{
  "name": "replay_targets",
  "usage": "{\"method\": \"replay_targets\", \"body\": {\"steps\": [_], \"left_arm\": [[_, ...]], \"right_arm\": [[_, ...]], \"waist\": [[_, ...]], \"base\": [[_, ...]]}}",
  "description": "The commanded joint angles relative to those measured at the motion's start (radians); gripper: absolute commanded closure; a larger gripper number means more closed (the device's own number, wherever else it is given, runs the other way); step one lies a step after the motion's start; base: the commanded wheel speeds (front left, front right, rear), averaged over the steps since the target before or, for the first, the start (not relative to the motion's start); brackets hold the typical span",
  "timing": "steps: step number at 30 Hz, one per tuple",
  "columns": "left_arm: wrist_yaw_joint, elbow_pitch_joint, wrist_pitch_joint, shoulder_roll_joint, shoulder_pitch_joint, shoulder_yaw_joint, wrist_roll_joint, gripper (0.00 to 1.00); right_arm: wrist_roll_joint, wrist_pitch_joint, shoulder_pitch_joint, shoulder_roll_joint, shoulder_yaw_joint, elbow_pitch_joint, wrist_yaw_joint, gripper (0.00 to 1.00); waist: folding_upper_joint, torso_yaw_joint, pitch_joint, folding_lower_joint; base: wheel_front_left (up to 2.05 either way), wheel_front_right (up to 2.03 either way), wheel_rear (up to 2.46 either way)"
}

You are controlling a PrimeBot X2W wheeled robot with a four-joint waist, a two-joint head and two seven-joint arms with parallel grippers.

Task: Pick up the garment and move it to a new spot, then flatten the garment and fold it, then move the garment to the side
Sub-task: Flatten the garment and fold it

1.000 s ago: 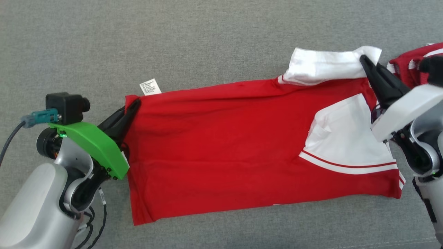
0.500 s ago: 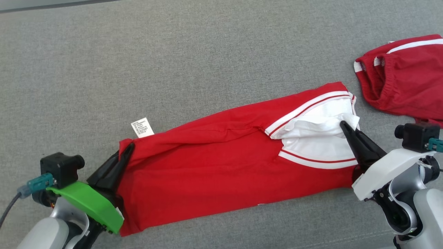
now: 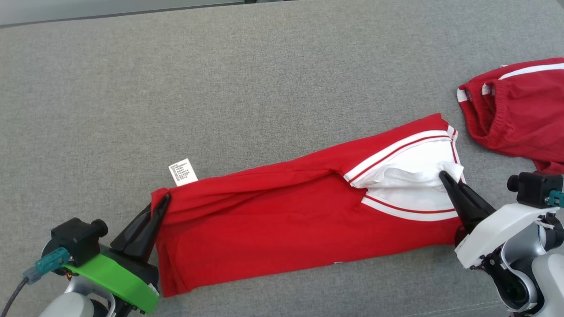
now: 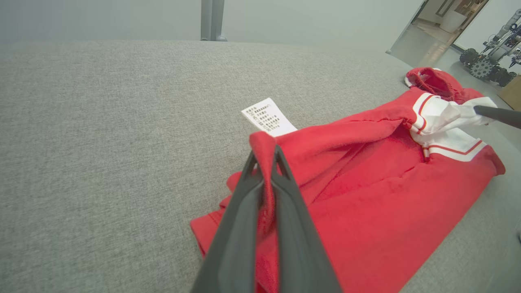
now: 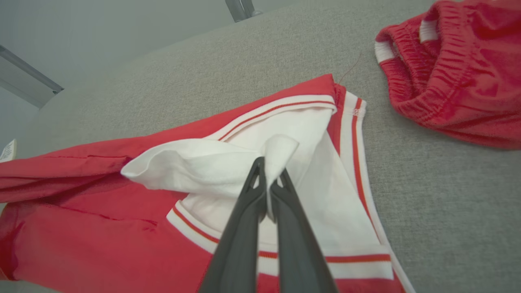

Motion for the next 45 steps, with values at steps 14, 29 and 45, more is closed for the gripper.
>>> {"method": "replay_targets", "body": {"steps": [14, 29, 45], "left_arm": [[0.042, 0.121, -0.075, -0.009, 0.093, -0.142, 0.197, 0.0], [0.202, -0.102, -0.089, -0.419, 0.357, 0.508, 0.456, 0.0], [-0.002, 0.086, -0.089, -0.526, 0.355, 0.602, 0.504, 0.0]], "right_arm": [[0.008, -0.018, 0.048, -0.038, 0.025, 0.095, 0.0, 0.0], [-0.146, -0.273, 0.234, -0.045, -0.212, 0.089, -0.001, 0.0], [-0.535, -0.453, 0.316, 0.141, -0.369, 0.096, -0.001, 0.0]], "waist": [[0.0102, -0.008, -0.042, 0.0], [0.0102, 0.034, -0.151, 0.0], [0.0102, 0.053, -0.275, 0.0]], "base": [[0.0, 0.0, 0.0], [0.0, 0.0, 0.0], [0.0, 0.0, 0.0]]}}
